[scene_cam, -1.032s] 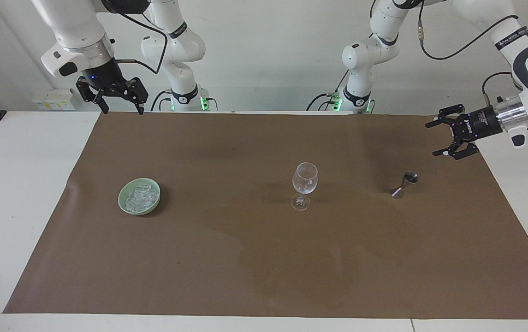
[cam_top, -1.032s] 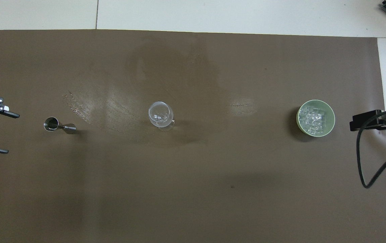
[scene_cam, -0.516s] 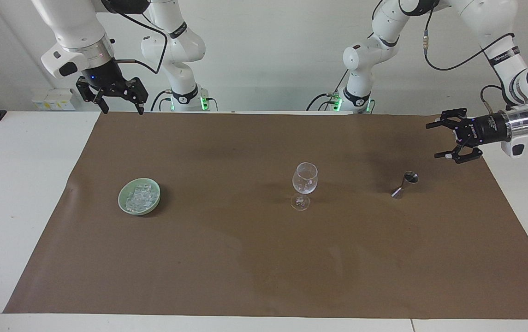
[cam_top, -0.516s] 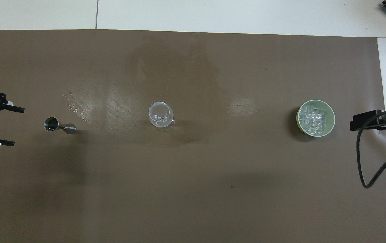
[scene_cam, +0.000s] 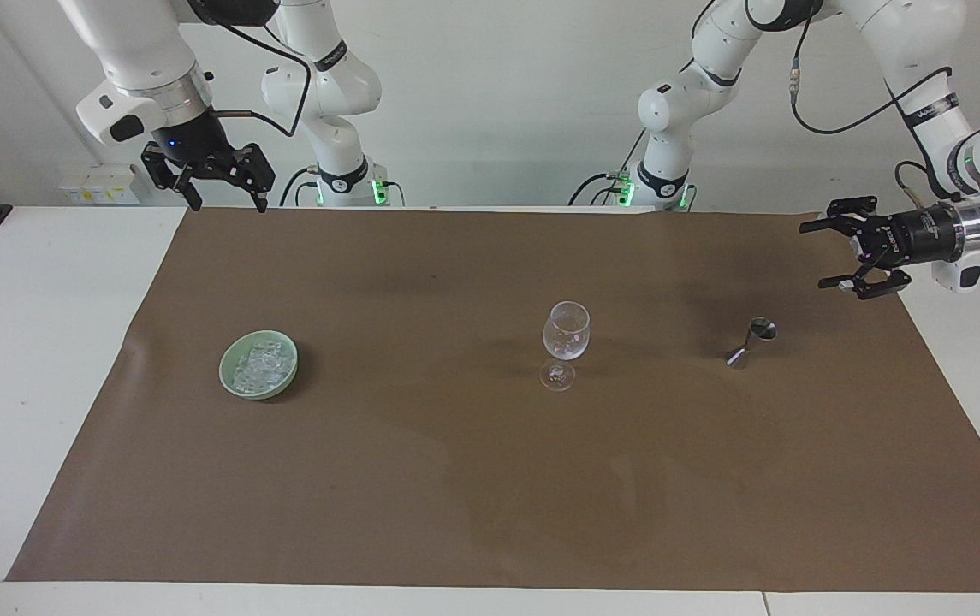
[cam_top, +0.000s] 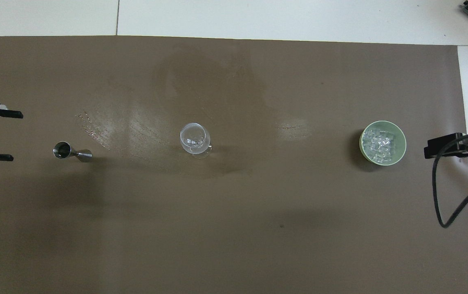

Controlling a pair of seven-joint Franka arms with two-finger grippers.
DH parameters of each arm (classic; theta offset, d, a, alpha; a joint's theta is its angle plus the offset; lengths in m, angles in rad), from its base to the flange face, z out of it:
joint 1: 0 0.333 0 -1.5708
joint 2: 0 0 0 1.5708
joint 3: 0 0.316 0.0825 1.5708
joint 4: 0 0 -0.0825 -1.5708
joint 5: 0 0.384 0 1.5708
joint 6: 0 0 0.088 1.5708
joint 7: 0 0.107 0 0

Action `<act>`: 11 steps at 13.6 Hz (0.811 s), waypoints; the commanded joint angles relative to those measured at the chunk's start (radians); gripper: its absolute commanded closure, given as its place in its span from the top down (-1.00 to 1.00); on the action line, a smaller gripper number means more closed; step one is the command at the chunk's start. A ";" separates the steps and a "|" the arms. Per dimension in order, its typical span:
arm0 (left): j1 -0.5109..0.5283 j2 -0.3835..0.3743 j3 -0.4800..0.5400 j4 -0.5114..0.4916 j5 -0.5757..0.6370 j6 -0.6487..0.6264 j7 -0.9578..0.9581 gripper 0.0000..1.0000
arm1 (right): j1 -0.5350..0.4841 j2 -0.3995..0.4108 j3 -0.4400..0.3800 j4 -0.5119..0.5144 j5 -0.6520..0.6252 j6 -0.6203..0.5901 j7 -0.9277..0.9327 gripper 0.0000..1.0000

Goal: Pour wine and add ice with both arms
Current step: 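Open the left gripper and move it toward the silver jigger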

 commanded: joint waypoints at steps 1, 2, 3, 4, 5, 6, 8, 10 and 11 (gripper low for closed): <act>0.061 0.062 -0.029 0.014 -0.013 -0.030 0.153 1.00 | -0.004 -0.005 0.004 0.006 0.011 -0.016 -0.005 1.00; 0.083 0.080 -0.038 0.016 -0.012 -0.029 0.164 1.00 | -0.004 -0.005 0.004 0.006 0.011 -0.016 -0.005 1.00; 0.098 0.091 -0.048 0.017 -0.012 -0.027 0.167 1.00 | -0.004 -0.005 0.004 0.006 0.011 -0.016 -0.005 1.00; 0.110 0.106 -0.049 0.016 -0.012 -0.024 0.187 1.00 | -0.004 -0.005 0.004 0.006 0.011 -0.016 -0.005 1.00; 0.120 0.123 -0.048 0.014 -0.009 -0.024 0.236 1.00 | -0.004 -0.005 0.004 0.006 0.011 -0.017 -0.005 1.00; 0.127 0.144 -0.048 0.014 0.011 -0.021 0.294 1.00 | -0.004 -0.005 0.004 0.006 0.011 -0.016 -0.005 1.00; 0.138 0.169 -0.046 0.008 0.040 0.002 0.362 1.00 | -0.004 -0.005 0.004 0.006 0.011 -0.016 -0.005 1.00; 0.138 0.191 -0.046 0.011 0.045 0.017 0.403 1.00 | -0.004 -0.005 0.004 0.006 0.011 -0.017 -0.005 1.00; 0.140 0.207 -0.046 0.011 0.047 0.017 0.440 1.00 | -0.004 -0.005 0.004 0.006 0.011 -0.016 -0.005 1.00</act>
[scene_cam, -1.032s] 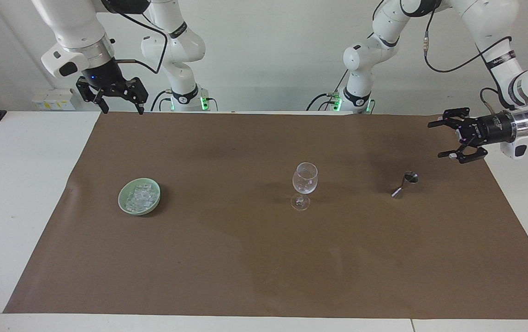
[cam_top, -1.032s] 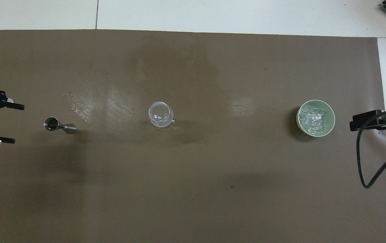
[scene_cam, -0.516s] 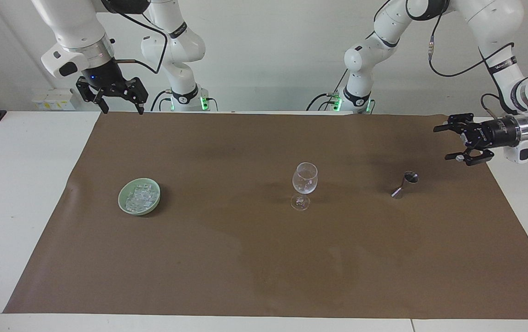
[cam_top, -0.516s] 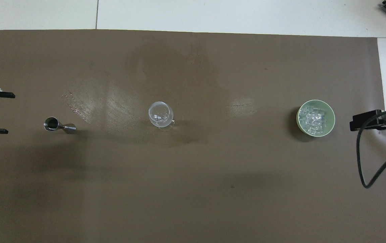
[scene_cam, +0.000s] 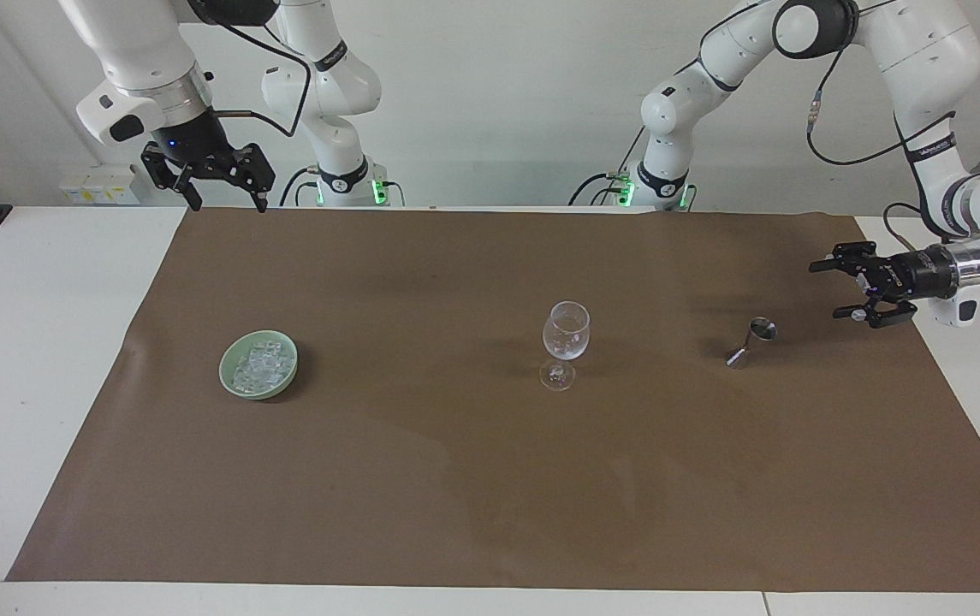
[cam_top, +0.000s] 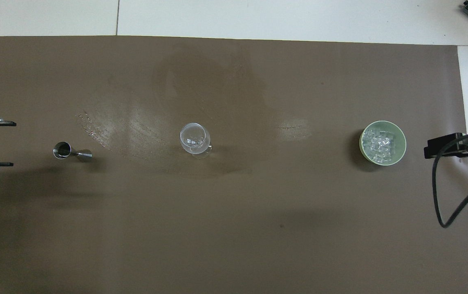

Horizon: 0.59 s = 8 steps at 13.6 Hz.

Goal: Pour wine and add ice with both arms
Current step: 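Open the left gripper and move it toward the silver jigger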

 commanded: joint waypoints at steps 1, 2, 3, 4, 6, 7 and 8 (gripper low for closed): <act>0.014 0.049 -0.016 0.014 0.020 0.016 0.075 1.00 | -0.004 -0.005 0.004 0.006 0.011 -0.016 -0.005 1.00; 0.014 0.069 -0.016 0.014 0.021 0.017 0.087 1.00 | -0.004 -0.005 0.004 0.006 0.011 -0.016 -0.005 1.00; 0.012 0.082 -0.016 0.014 0.029 0.019 0.092 1.00 | -0.004 -0.005 0.004 0.006 0.011 -0.016 -0.005 1.00; 0.012 0.088 -0.017 0.011 0.032 0.019 0.092 1.00 | -0.004 -0.005 0.004 0.006 0.011 -0.016 -0.005 1.00; 0.011 0.100 -0.016 0.002 0.032 0.031 0.115 1.00 | -0.004 -0.005 0.004 0.006 0.011 -0.016 -0.005 1.00; 0.011 0.114 -0.016 -0.004 0.035 0.036 0.150 1.00 | -0.004 -0.005 0.004 0.006 0.011 -0.016 -0.005 1.00; 0.012 0.118 -0.017 -0.015 0.043 0.043 0.161 1.00 | -0.004 -0.005 0.004 0.006 0.011 -0.016 -0.005 1.00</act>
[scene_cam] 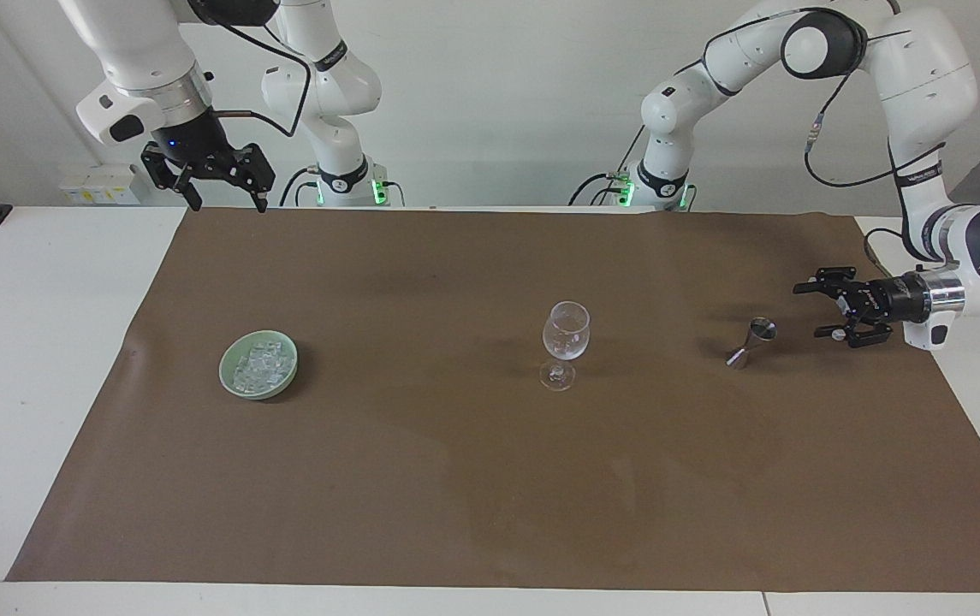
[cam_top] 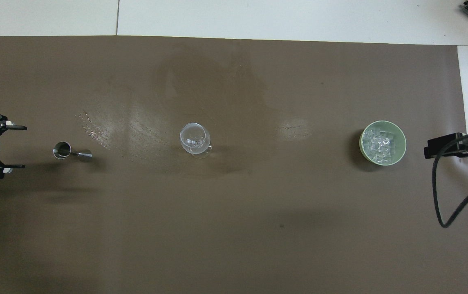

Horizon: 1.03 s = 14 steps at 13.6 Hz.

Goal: Pour wine and add ice with both arms
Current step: 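Close the left gripper around the silver jigger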

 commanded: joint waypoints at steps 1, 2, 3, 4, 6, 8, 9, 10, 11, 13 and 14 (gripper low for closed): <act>0.010 0.016 -0.012 -0.021 0.019 0.029 0.040 1.00 | -0.004 -0.005 0.004 0.006 0.011 -0.016 -0.005 1.00; 0.005 0.025 -0.012 -0.026 0.024 0.033 0.046 1.00 | -0.004 -0.005 0.004 0.006 0.011 -0.016 -0.005 1.00; 0.003 0.028 -0.012 -0.026 0.024 0.039 0.063 1.00 | -0.004 -0.005 0.004 0.006 0.011 -0.016 -0.005 1.00; 0.003 0.039 -0.012 -0.026 0.025 0.047 0.080 1.00 | -0.004 -0.005 0.004 0.006 0.011 -0.016 -0.005 1.00; 0.002 0.053 -0.013 -0.027 0.041 0.056 0.101 1.00 | -0.004 -0.005 0.004 0.006 0.011 -0.016 -0.005 1.00; 0.000 0.076 -0.012 -0.033 0.042 0.065 0.140 1.00 | -0.004 -0.005 0.004 0.006 0.011 -0.016 -0.005 1.00; -0.001 0.077 -0.012 -0.033 0.048 0.070 0.152 1.00 | -0.004 -0.005 0.004 0.006 0.011 -0.016 -0.005 1.00; -0.003 0.081 -0.013 -0.035 0.050 0.072 0.152 1.00 | -0.004 -0.005 0.004 0.006 0.011 -0.016 -0.005 1.00; -0.012 0.085 -0.012 -0.041 0.052 0.088 0.152 1.00 | -0.004 -0.005 0.004 0.006 0.011 -0.016 -0.005 1.00; -0.020 0.087 -0.013 -0.061 0.052 0.131 0.152 1.00 | -0.004 -0.005 0.004 0.006 0.011 -0.016 -0.005 1.00; -0.023 0.088 -0.013 -0.061 0.052 0.156 0.150 1.00 | -0.004 -0.005 0.004 0.006 0.011 -0.016 -0.005 1.00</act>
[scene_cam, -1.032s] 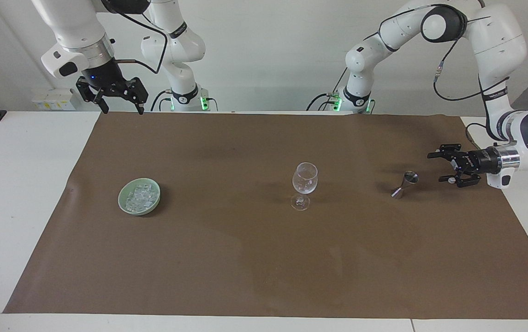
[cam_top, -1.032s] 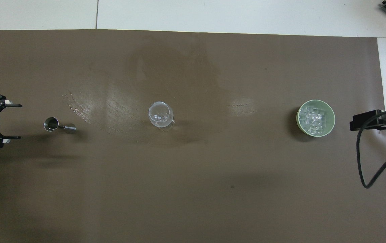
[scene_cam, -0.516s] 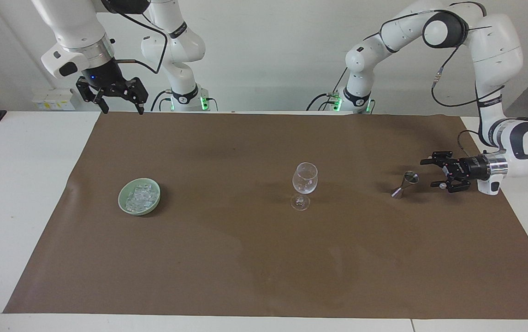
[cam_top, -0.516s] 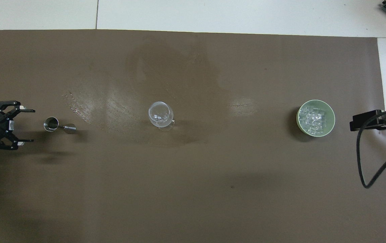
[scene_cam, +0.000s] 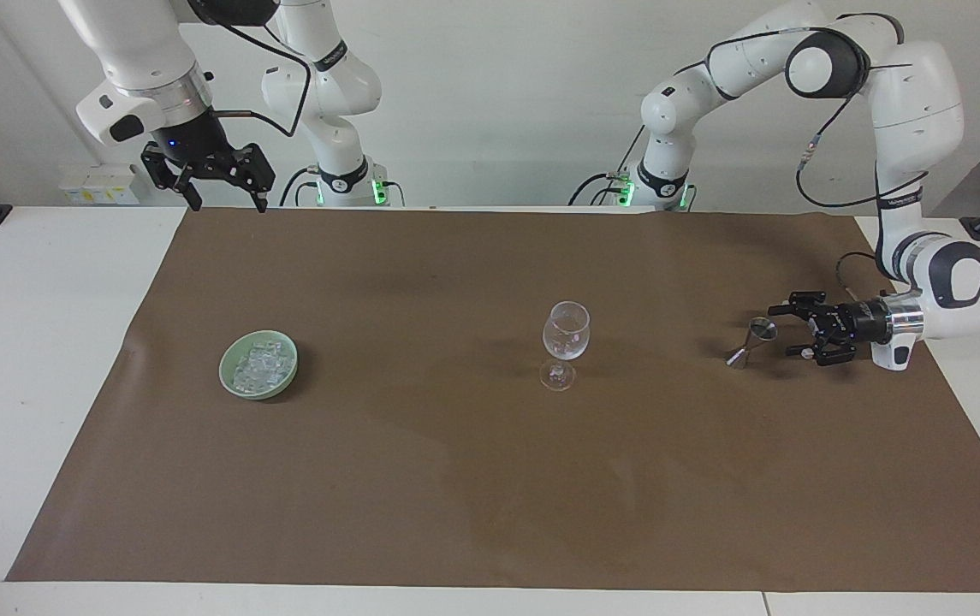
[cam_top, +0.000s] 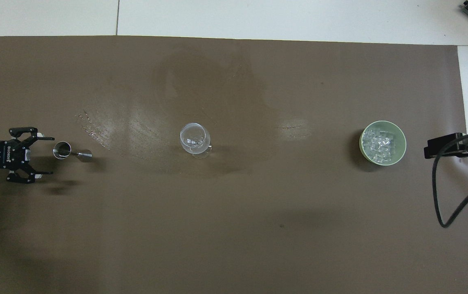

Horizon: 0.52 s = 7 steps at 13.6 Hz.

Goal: Pour wine and add ice with both arms
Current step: 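Close the left gripper around the silver jigger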

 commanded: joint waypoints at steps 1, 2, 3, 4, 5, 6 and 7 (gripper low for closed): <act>-0.015 0.000 0.003 -0.023 0.010 0.058 0.010 1.00 | -0.004 -0.005 0.004 0.006 0.011 -0.016 -0.005 1.00; -0.015 0.009 0.001 -0.023 0.007 0.061 0.003 1.00 | -0.004 -0.005 0.004 0.006 0.011 -0.016 -0.005 1.00; -0.020 0.012 0.001 -0.025 0.007 0.078 0.005 1.00 | -0.004 -0.005 0.004 0.006 0.011 -0.016 -0.005 1.00; -0.028 0.012 0.001 -0.036 0.002 0.089 0.006 1.00 | -0.004 -0.005 0.004 0.006 0.011 -0.016 -0.005 1.00; -0.028 0.012 0.001 -0.042 -0.004 0.093 0.009 1.00 | -0.004 -0.005 0.004 0.006 0.011 -0.016 -0.005 1.00; -0.029 0.013 0.001 -0.053 -0.016 0.095 0.011 1.00 | -0.004 -0.005 0.004 0.006 0.011 -0.016 -0.005 1.00; -0.031 0.012 0.001 -0.063 -0.033 0.098 0.011 1.00 | -0.004 -0.005 0.004 0.006 0.011 -0.016 -0.005 1.00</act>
